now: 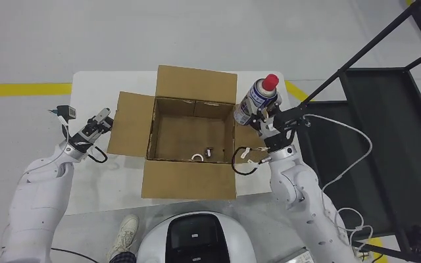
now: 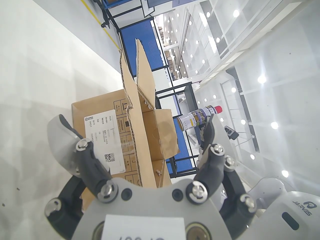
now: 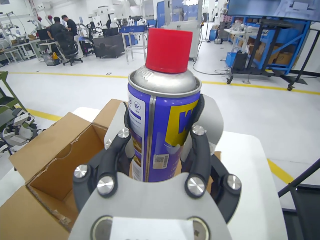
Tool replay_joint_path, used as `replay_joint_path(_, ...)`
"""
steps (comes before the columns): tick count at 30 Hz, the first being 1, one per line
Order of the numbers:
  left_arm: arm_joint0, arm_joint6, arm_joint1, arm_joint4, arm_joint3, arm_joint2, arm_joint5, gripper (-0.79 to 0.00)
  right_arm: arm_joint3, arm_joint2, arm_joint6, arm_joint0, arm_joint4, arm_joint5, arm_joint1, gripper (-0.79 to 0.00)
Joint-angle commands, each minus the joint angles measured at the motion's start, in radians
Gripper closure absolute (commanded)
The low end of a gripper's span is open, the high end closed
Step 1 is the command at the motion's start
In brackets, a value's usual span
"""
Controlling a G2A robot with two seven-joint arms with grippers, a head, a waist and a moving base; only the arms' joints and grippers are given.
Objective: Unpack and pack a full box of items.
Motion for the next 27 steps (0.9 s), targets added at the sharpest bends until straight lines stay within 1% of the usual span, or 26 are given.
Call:
replay_joint_path(1, 0.000, 0.000, 0.000, 0.000, 0.000, 0.000, 0.000, -0.785, 0.006, 0.044, -0.049, -0.020, 0.020, -0.014, 0.002, 0.000)
replay_joint_path(3, 0.000, 0.000, 0.000, 0.000, 0.000, 0.000, 0.000, -0.785, 0.021, 0.079, -0.082, -0.031, 0.025, -0.029, 0.004, 0.000)
replay_joint_path(5, 0.000, 0.000, 0.000, 0.000, 0.000, 0.000, 0.000, -0.785, 0.031, 0.089, -0.097, -0.032, 0.037, -0.047, 0.004, 0.000)
replay_joint_path(22, 0.000, 0.000, 0.000, 0.000, 0.000, 0.000, 0.000, -0.785, 0.031, 0.091, -0.097, -0.032, 0.038, -0.046, 0.004, 0.000)
replay_joint_path(25, 0.000, 0.000, 0.000, 0.000, 0.000, 0.000, 0.000, -0.785, 0.065, 0.135, -0.117, -0.012, 0.059, -0.013, 0.003, 0.000)
replay_joint_path(27, 0.000, 0.000, 0.000, 0.000, 0.000, 0.000, 0.000, -0.785, 0.110, 0.163, -0.156, 0.003, 0.064, -0.026, 0.003, 0.000)
